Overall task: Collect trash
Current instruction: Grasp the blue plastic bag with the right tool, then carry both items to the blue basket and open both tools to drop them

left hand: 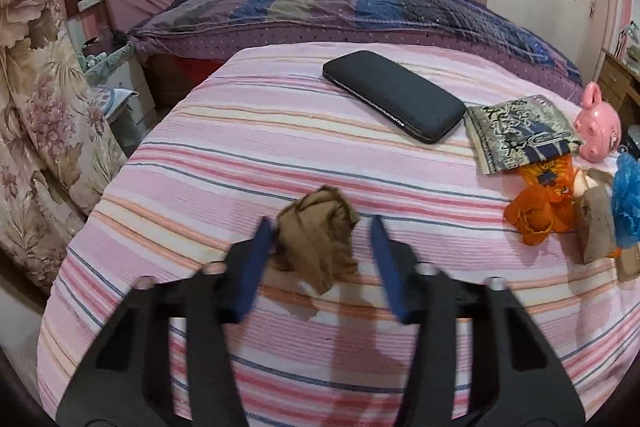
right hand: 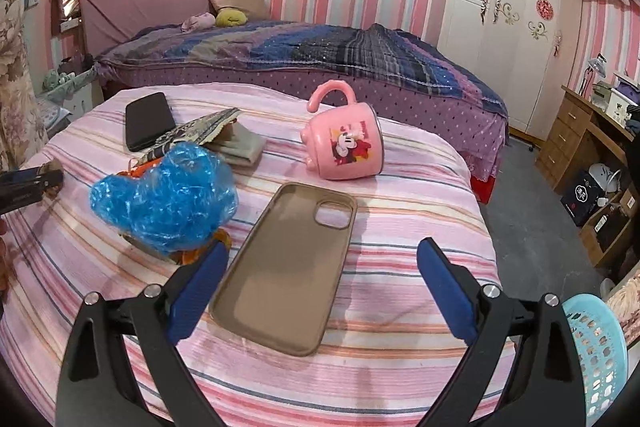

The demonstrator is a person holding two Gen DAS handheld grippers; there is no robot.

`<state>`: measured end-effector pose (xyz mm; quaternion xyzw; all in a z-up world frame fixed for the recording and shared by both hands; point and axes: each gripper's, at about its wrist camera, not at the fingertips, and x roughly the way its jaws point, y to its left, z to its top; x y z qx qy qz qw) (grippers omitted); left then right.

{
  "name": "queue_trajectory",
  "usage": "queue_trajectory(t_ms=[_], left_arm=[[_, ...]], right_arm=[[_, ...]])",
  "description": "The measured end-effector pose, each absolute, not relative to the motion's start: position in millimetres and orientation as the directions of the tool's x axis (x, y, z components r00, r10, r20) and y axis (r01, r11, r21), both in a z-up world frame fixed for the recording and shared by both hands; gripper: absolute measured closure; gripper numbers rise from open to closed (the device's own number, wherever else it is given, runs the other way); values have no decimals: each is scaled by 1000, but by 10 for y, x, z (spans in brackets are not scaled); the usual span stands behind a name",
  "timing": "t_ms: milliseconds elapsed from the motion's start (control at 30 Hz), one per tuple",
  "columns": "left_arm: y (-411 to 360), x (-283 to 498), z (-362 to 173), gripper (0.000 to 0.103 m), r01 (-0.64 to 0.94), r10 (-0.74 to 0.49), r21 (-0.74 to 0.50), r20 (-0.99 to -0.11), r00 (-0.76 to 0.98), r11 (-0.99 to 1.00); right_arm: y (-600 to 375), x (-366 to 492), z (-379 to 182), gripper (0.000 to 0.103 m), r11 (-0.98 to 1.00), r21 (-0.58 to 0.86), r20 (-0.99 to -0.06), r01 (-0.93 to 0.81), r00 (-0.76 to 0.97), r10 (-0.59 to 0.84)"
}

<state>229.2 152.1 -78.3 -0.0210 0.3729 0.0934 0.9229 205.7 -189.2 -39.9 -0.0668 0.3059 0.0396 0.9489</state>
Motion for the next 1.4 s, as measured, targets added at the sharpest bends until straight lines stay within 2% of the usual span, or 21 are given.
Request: queue_trajectory(t_ms=[33, 500, 533, 567, 600, 633, 667, 767, 967, 1400], left_arm=[[1518, 2283, -775, 65, -186, 154, 28, -689, 708, 982], [1371, 1945, -529, 65, -200, 207, 81, -619, 757, 976], [1352, 1919, -498, 65, -200, 207, 81, -614, 762, 976], [1333, 1900, -468, 65, -200, 207, 80, -607, 767, 977], [1319, 1889, -451, 65, -198, 203, 77, -602, 772, 977], [1293, 1882, -420, 65, -194, 196, 68, -595, 779, 979], [1280, 1884, -405, 65, -192, 192, 65, -593, 782, 979], [1209, 1893, -374, 65, -186, 182, 55, -589, 787, 981], [1076, 1849, -299, 65, -179, 168, 37, -573, 802, 983], [363, 1549, -46, 65, -124, 88, -34, -522, 849, 992]], right_arm=[[-1887, 2056, -399, 10, 987, -102, -585, -121, 810, 39], [-1355, 2115, -406, 11, 968, -18, -587, -252, 786, 194], [-1328, 2142, -425, 18, 966, -8, -593, -258, 779, 203], [-1301, 2179, -460, 31, 962, 13, -607, -273, 762, 225], [-1286, 2216, -494, 37, 957, 38, -622, -286, 743, 247], [-1271, 2244, -521, 49, 952, 61, -631, -298, 728, 269], [-1259, 2257, -538, 56, 945, 85, -631, -314, 717, 295], [-1203, 2209, -527, 66, 941, 58, -611, -334, 733, 298], [-1427, 1956, -373, 67, 958, -5, -552, -287, 800, 237], [-2338, 1541, -208, 67, 986, -35, -539, -162, 834, 118]])
